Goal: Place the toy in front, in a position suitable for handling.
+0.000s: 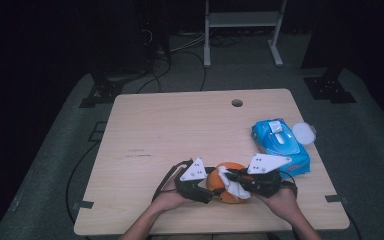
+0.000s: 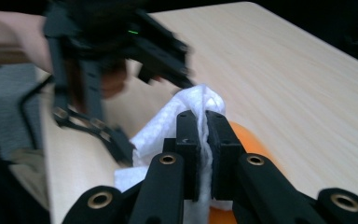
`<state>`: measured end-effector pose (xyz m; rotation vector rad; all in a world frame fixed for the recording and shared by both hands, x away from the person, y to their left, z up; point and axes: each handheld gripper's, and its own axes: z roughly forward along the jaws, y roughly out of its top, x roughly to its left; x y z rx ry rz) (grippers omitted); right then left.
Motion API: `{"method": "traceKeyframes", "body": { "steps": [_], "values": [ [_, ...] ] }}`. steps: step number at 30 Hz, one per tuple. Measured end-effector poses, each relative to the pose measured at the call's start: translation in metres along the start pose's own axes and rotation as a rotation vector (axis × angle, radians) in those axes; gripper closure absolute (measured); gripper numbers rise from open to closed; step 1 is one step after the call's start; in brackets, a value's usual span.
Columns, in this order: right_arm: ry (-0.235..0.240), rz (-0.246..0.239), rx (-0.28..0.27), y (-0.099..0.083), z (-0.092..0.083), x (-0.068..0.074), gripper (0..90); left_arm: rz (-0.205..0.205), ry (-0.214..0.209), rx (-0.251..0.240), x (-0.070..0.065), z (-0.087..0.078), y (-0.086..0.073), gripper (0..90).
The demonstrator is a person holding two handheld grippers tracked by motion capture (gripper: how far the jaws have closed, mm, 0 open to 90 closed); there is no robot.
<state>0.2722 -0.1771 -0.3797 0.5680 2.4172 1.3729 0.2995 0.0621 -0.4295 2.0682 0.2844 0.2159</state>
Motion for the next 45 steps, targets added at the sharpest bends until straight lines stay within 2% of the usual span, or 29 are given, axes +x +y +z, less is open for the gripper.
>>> {"method": "traceKeyframes", "body": {
  "steps": [3,5,6,7,8,9,10,11,12,13,14,15,16,17,19,21,22,25,27,30,31,32,35,36,37,38,39,42,45],
  "values": [
    [-0.052,0.037,0.010,-0.008,-0.010,-0.014,83.6,-0.032,-0.014,0.002,0.004,-0.002,-0.005,28.8],
    [-0.054,0.064,0.011,-0.014,-0.012,-0.020,83.6,-0.091,-0.045,-0.014,0.007,-0.001,-0.003,22.2],
    [-0.055,0.067,0.008,-0.015,-0.011,-0.020,83.6,-0.120,-0.055,-0.013,0.009,0.001,0.000,16.9],
    [-0.055,0.067,0.008,-0.015,-0.011,-0.020,83.6,-0.120,-0.055,-0.013,0.009,0.001,0.000,13.1],
    [-0.052,0.053,0.010,-0.011,-0.008,-0.015,83.5,-0.159,-0.060,0.000,0.009,0.005,0.004,10.0],
    [-0.032,0.046,0.004,-0.009,-0.005,-0.011,83.5,-0.157,-0.054,0.003,0.007,0.007,0.005,9.0],
    [-0.012,0.035,0.000,-0.006,-0.002,-0.006,83.4,-0.135,-0.045,0.008,0.006,0.009,0.005,9.5],
    [-0.004,0.018,0.005,-0.004,0.002,0.000,83.4,-0.112,-0.030,0.011,0.004,0.008,0.004,13.2],
    [-0.002,-0.003,0.012,-0.002,0.005,0.004,83.4,-0.112,-0.030,0.011,0.004,0.008,0.004,18.2],
    [-0.002,-0.003,0.012,-0.002,0.005,0.004,83.4,-0.093,-0.018,0.015,0.004,0.006,0.003,18.2],
    [-0.002,-0.017,0.013,-0.001,0.006,0.006,83.5,-0.100,-0.013,0.013,0.006,0.002,-0.001,26.5],
    [0.000,-0.006,0.012,-0.002,0.005,0.004,83.5,-0.100,-0.013,0.013,0.006,0.002,-0.001,28.2],
    [-0.003,-0.002,0.013,-0.003,0.003,0.001,83.5,-0.125,-0.014,0.020,0.010,0.000,-0.004,29.1],
    [-0.003,-0.002,0.013,-0.003,0.003,0.001,83.5,-0.125,-0.014,0.020,0.010,0.000,-0.004,29.7],
    [-0.036,0.026,0.018,-0.010,-0.003,-0.010,83.5,-0.176,-0.023,0.022,0.018,-0.004,-0.012,30.1],
    [-0.043,0.038,0.023,-0.014,-0.005,-0.014,83.5,-0.188,-0.028,0.021,0.021,-0.006,-0.015,30.4],
    [-0.049,0.071,0.032,-0.022,-0.008,-0.022,83.5,-0.213,-0.029,0.021,0.026,-0.007,-0.019,31.1],
    [-0.052,0.104,0.039,-0.028,-0.011,-0.028,83.5,-0.241,-0.029,0.015,0.029,-0.007,-0.021,31.7],
    [-0.049,0.106,0.034,-0.027,-0.012,-0.028,83.5,-0.243,-0.024,0.018,0.029,-0.006,-0.021,32.2],
    [-0.003,0.057,0.009,-0.015,-0.008,-0.014,83.4,-0.269,-0.018,0.019,0.031,-0.005,-0.021,32.2],
    [-0.003,0.057,0.009,-0.015,-0.008,-0.014,83.4,-0.269,-0.018,0.019,0.031,-0.005,-0.021,32.2],
    [-0.017,0.025,0.021,-0.013,-0.006,-0.010,83.4,-0.272,-0.023,0.018,0.032,-0.006,-0.022,32.1],
    [-0.042,0.054,0.032,-0.019,-0.009,-0.020,83.5,-0.279,-0.026,0.021,0.032,-0.008,-0.022,31.1],
    [-0.056,0.072,0.041,-0.023,-0.010,-0.024,83.5,-0.283,-0.051,0.019,0.033,-0.008,-0.023,29.1],
    [-0.056,0.072,0.041,-0.023,-0.010,-0.024,83.5,-0.283,-0.051,0.019,0.033,-0.008,-0.023,26.6],
    [-0.055,0.097,0.046,-0.027,-0.010,-0.029,83.5,-0.300,-0.105,0.016,0.035,-0.009,-0.022,26.6],
    [-0.038,0.112,0.048,-0.031,-0.010,-0.032,83.4,-0.328,-0.149,0.019,0.037,-0.010,-0.020,18.5],
    [-0.005,0.094,0.039,-0.029,-0.008,-0.027,83.5,-0.391,-0.167,0.021,0.042,-0.008,-0.018,11.6],
    [-0.012,0.072,0.044,-0.026,-0.004,-0.023,83.5,-0.379,-0.145,0.024,0.040,-0.006,-0.018,13.8]
  ]
}}
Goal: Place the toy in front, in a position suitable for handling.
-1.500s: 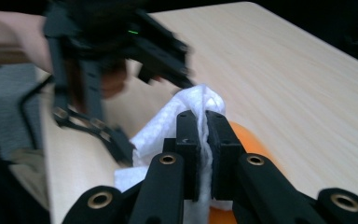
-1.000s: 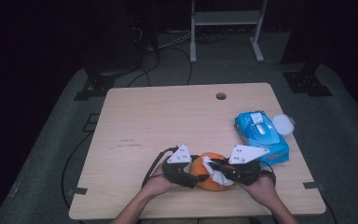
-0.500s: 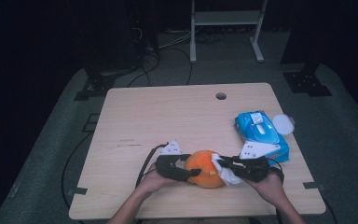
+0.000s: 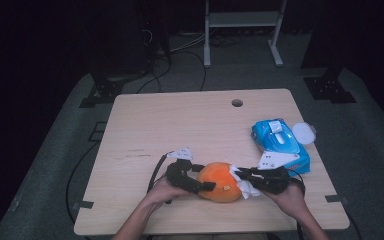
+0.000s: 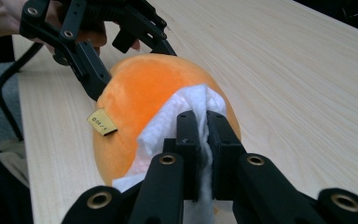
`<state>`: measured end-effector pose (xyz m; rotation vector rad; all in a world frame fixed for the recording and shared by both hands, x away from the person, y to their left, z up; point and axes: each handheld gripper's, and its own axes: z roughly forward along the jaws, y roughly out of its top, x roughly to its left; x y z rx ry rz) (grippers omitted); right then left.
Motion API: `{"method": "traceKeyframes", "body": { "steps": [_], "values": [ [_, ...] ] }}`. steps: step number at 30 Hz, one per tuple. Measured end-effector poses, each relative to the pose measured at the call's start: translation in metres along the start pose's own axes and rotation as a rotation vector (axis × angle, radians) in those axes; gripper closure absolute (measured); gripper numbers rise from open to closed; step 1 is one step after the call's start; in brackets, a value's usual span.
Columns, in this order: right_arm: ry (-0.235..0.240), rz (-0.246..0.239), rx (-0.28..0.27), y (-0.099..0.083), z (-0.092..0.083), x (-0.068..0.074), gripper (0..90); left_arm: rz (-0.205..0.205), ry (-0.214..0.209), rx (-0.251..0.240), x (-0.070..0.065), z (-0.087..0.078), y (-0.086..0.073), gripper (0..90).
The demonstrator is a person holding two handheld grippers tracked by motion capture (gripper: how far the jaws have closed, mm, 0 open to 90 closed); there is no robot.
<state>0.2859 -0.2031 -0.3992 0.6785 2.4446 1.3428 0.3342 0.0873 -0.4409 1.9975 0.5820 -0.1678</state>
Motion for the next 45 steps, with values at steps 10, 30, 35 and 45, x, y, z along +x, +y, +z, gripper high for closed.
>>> {"method": "traceKeyframes", "body": {
  "steps": [10,30,35,45],
  "values": [
    [-0.042,0.028,-0.043,0.008,0.002,-0.002,83.6,0.354,0.302,-0.078,-0.030,0.005,0.005,32.6],
    [-0.048,0.040,0.016,-0.004,0.010,-0.006,83.5,0.209,0.169,-0.049,-0.006,-0.009,-0.007,24.5],
    [-0.064,0.074,0.039,-0.011,0.010,-0.012,83.5,0.244,0.209,-0.049,-0.014,-0.005,-0.003,24.7],
    [-0.030,0.036,0.007,-0.001,0.009,-0.005,83.5,0.209,0.137,-0.080,-0.013,-0.005,-0.002,15.0]
  ]
}}
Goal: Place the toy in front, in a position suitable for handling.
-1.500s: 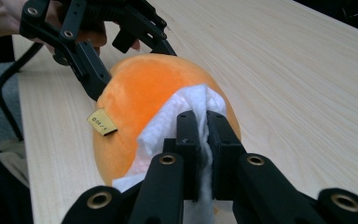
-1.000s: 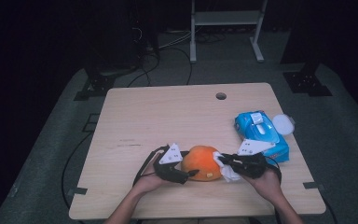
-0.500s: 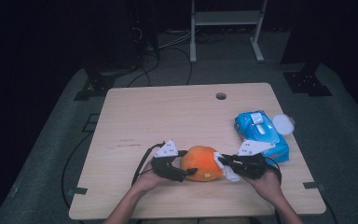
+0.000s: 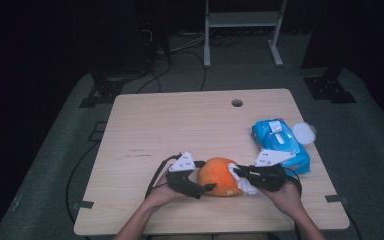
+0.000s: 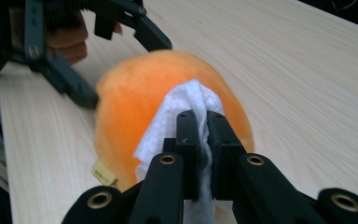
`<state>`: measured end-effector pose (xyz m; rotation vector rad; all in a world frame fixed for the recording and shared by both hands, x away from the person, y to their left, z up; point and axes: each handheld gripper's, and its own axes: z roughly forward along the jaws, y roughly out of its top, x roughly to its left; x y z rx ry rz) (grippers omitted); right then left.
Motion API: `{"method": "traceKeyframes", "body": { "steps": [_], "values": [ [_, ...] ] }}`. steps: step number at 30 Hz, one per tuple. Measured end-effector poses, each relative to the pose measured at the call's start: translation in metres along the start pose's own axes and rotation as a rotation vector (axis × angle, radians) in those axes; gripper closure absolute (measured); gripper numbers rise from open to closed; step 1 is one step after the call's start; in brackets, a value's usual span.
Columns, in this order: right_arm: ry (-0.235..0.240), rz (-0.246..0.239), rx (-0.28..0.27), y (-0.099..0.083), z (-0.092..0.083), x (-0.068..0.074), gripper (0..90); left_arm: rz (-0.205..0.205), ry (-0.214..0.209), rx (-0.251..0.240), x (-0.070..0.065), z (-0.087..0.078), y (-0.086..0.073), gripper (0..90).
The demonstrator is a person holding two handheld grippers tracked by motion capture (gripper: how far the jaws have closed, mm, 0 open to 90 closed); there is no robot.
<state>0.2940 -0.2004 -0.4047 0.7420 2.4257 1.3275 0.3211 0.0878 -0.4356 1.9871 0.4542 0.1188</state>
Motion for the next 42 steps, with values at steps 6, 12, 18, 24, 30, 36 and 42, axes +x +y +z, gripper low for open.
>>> {"method": "traceKeyframes", "body": {
  "steps": [6,12,18,24,30,36,42],
  "values": [
    [-0.025,0.004,-0.006,0.002,-0.001,0.001,83.5,0.048,0.029,0.018,-0.008,0.006,0.003,26.2],
    [0.000,-0.047,-0.017,0.010,0.000,0.012,83.5,0.120,0.046,0.022,-0.015,0.007,0.004,23.7],
    [-0.074,-0.027,0.018,0.000,-0.006,-0.002,83.5,0.044,0.036,0.037,-0.009,0.009,0.003,15.3],
    [-0.051,-0.062,-0.014,0.011,-0.001,0.013,83.5,0.101,0.074,0.024,-0.019,0.008,0.012,36.1],
    [-0.003,-0.027,-0.045,0.010,-0.005,0.008,83.5,0.120,0.069,0.013,-0.023,0.007,0.017,37.5],
    [0.021,0.025,-0.036,0.000,-0.004,-0.005,83.5,-0.019,0.025,0.049,-0.007,0.012,0.007,9.0],
    [0.000,-0.012,-0.034,0.007,-0.003,0.005,83.5,0.036,0.055,0.032,-0.013,0.010,0.012,27.3]
  ]
}}
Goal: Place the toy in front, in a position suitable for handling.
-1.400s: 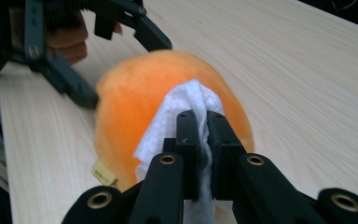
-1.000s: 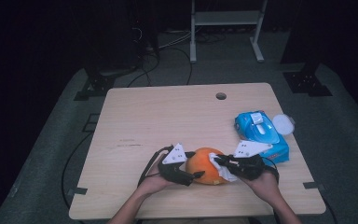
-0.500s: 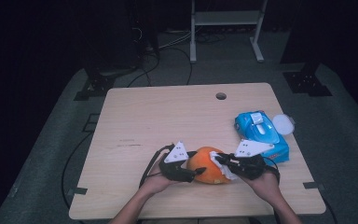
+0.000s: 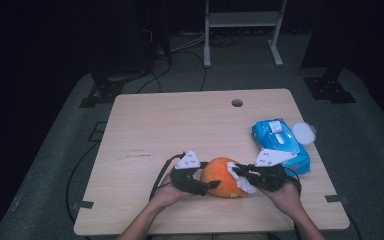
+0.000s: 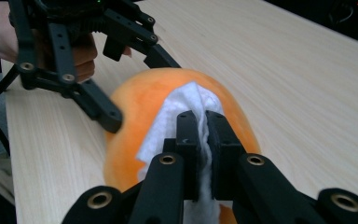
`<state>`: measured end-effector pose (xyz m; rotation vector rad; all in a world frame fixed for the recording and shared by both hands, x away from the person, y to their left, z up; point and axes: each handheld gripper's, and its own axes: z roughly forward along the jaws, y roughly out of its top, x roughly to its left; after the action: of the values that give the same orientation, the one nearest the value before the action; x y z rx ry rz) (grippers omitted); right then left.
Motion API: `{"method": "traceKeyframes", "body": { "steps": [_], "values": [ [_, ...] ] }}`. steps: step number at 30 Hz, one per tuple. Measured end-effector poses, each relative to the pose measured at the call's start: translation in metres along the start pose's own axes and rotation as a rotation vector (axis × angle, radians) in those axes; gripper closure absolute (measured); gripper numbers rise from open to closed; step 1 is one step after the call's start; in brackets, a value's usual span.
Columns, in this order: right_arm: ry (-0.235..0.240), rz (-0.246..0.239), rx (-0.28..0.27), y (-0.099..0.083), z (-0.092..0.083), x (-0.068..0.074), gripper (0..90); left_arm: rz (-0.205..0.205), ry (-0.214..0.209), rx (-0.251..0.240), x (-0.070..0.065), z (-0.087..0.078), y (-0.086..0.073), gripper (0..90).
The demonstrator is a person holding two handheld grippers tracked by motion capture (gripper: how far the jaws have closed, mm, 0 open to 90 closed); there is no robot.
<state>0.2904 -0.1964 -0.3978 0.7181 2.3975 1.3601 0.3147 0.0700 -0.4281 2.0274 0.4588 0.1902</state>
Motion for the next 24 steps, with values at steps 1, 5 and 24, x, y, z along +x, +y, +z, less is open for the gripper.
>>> {"method": "traceKeyframes", "body": {
  "steps": [1,5,24],
  "values": [
    [0.003,-0.015,-0.014,0.003,0.000,0.005,83.5,0.018,0.010,-0.002,-0.003,-0.001,0.002,31.0],
    [0.018,-0.056,-0.027,0.008,0.000,0.013,83.6,0.084,0.033,-0.018,-0.009,-0.008,0.009,33.3],
    [0.011,-0.033,-0.011,0.005,0.001,0.004,83.6,0.036,-0.003,-0.048,-0.004,-0.006,0.008,17.3]
  ]
}}
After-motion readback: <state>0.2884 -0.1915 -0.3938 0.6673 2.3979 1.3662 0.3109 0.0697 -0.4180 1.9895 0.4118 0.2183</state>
